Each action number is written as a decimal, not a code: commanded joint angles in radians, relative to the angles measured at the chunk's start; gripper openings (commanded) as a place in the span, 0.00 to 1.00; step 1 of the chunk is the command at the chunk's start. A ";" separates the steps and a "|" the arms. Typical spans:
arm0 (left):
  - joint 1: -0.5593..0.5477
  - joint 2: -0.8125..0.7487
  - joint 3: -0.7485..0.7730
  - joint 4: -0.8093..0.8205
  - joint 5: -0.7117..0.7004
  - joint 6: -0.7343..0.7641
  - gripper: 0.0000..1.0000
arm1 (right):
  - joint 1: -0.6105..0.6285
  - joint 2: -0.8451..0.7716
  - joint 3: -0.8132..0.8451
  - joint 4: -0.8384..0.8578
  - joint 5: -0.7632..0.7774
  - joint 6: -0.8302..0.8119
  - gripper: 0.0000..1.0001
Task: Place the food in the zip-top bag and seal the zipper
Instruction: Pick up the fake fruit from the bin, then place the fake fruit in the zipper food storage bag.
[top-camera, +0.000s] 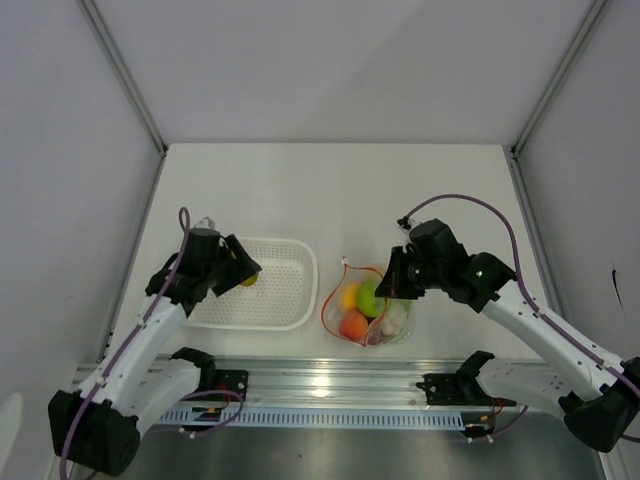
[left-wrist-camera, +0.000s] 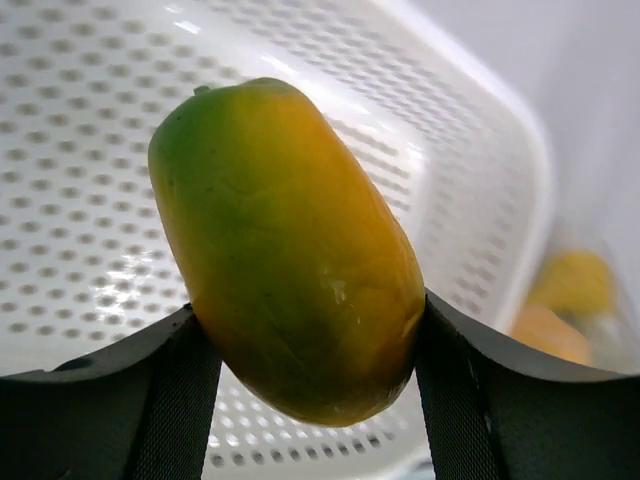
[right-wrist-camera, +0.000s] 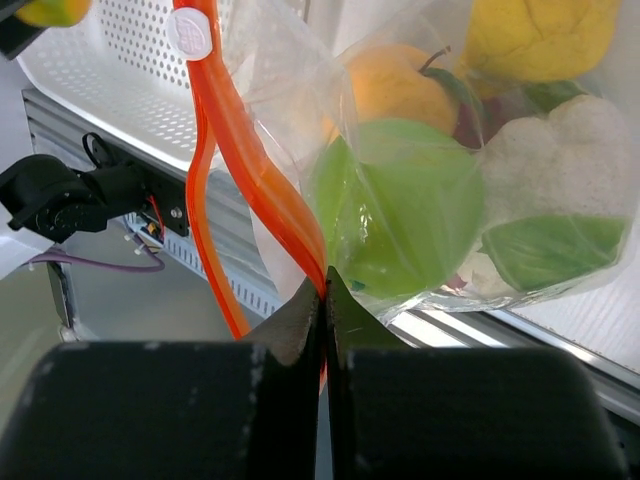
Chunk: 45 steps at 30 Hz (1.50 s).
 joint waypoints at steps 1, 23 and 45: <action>-0.062 -0.146 0.043 0.042 0.211 0.094 0.01 | 0.005 0.000 0.049 -0.005 0.052 0.023 0.00; -0.571 0.065 0.309 0.191 0.752 0.235 0.00 | 0.033 -0.017 0.154 -0.089 0.161 0.046 0.00; -0.574 0.445 0.568 -0.053 0.629 0.208 0.44 | 0.057 -0.040 0.162 -0.108 0.171 0.057 0.00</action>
